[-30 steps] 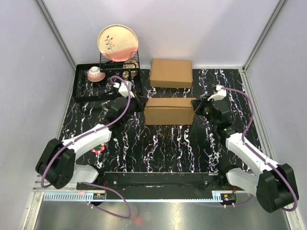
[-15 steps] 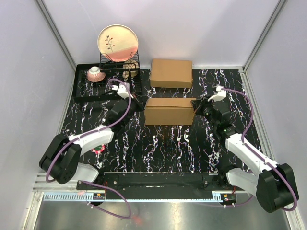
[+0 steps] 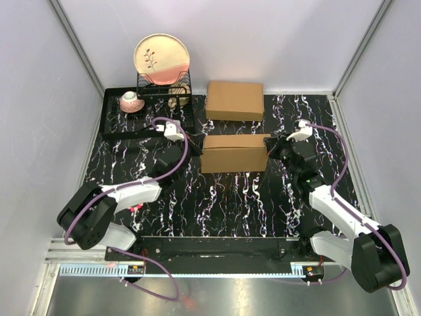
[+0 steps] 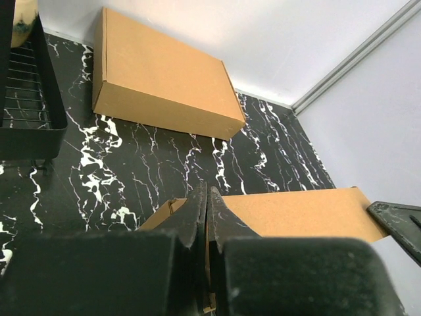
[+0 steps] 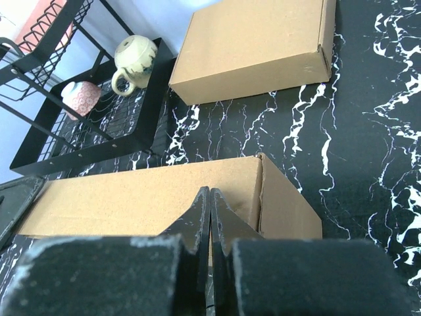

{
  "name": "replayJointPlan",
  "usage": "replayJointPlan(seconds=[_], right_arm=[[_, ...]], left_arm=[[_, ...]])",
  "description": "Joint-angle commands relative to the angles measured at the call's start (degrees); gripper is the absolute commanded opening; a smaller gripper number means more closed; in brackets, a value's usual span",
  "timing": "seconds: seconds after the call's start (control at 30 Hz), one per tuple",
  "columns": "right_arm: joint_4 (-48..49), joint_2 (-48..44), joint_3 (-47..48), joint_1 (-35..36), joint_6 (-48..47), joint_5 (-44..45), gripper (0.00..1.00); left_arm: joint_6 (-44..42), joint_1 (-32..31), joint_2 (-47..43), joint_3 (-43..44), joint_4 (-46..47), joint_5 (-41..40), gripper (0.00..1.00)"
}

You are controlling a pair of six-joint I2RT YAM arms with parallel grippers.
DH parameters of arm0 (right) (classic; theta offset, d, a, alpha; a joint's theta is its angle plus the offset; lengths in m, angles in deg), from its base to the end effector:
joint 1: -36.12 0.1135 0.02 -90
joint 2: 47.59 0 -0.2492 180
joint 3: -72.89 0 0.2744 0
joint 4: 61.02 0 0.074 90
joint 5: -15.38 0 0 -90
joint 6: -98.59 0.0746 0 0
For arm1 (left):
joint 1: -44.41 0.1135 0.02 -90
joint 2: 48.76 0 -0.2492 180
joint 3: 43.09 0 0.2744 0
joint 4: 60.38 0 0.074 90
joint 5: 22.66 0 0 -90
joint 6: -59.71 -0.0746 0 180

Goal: Fold the paper box

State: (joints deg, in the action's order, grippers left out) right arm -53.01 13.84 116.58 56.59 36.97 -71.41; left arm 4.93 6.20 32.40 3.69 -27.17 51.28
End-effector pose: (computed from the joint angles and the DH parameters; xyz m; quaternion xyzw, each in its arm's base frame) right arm 0.2905 0.1040 0.2237 0.0707 0.7612 0.2469 0.5955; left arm 0.2908 -0.2026 0.2018 -0.0793 0.7096 -0.3343 0.6152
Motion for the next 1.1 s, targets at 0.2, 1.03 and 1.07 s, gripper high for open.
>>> replayJointPlan(seconds=[0.2, 1.03, 1.07], right_arm=[[-16.0, 4.9, -2.4, 0.0, -1.0, 0.2, 0.0], [-33.6, -5.6, 1.0, 0.2, -0.7, -3.0, 0.02], [-35.6, -6.2, 1.5, 0.2, -0.5, -5.2, 0.02]], left_arm=[[-5.0, -9.2, 9.2, -1.5, -25.1, -5.4, 0.0], [-4.5, -11.9, -1.2, -3.9, -29.5, -10.4, 0.0], [-4.5, -12.1, -2.1, -4.1, -30.8, -10.1, 0.0]])
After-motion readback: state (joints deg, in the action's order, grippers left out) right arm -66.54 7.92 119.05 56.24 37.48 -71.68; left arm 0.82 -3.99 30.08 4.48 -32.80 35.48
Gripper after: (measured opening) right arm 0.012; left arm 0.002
